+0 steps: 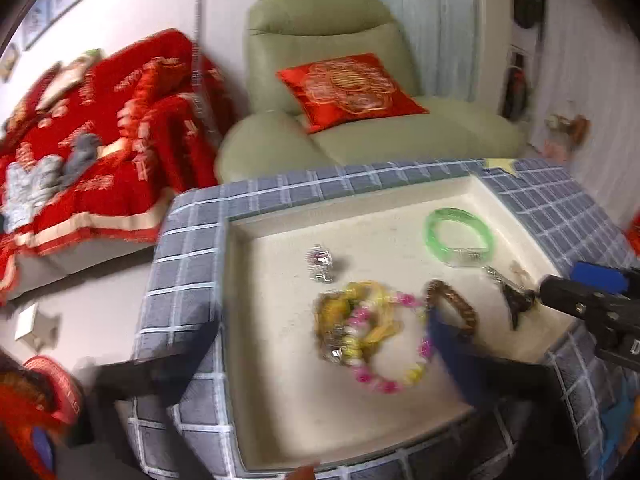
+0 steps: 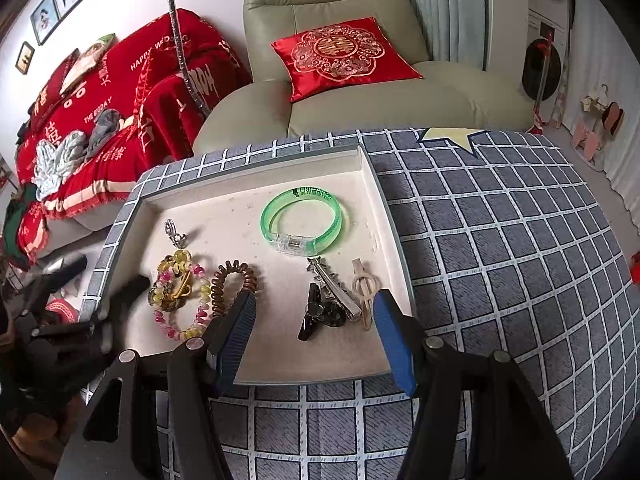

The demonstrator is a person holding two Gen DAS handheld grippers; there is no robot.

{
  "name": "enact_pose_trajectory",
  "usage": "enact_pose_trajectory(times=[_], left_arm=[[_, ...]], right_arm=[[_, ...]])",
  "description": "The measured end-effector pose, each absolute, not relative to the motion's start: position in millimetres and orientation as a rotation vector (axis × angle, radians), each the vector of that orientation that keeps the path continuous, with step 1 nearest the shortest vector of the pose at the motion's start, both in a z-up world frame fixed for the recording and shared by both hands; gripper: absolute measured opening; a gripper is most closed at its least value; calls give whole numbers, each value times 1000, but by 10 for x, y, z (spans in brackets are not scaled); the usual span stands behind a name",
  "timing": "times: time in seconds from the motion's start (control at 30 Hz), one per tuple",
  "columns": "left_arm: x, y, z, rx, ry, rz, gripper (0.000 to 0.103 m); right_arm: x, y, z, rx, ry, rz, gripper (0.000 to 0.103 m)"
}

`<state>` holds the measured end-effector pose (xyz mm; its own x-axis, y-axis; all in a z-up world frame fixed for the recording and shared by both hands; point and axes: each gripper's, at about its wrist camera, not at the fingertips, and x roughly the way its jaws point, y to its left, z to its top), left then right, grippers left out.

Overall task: Organize jewelry
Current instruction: 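Withdraw both tools from the tray and lift them away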

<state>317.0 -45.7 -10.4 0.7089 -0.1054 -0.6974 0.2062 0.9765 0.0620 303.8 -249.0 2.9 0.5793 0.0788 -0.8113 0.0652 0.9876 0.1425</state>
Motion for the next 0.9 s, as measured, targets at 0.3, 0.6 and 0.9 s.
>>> enact_pose_trajectory(times=[0.3, 0.6, 0.9], left_arm=[[3190, -403, -96, 155, 763, -165, 103], [3060, -391, -153, 166, 776, -160, 103], [2948, -352, -153, 153, 799, -163, 103]], right_arm=[[3056, -2446, 7, 140, 935, 16, 95], [2979, -2449, 88, 152, 848, 25, 96], [2926, -2389, 106, 140, 865, 39, 97]])
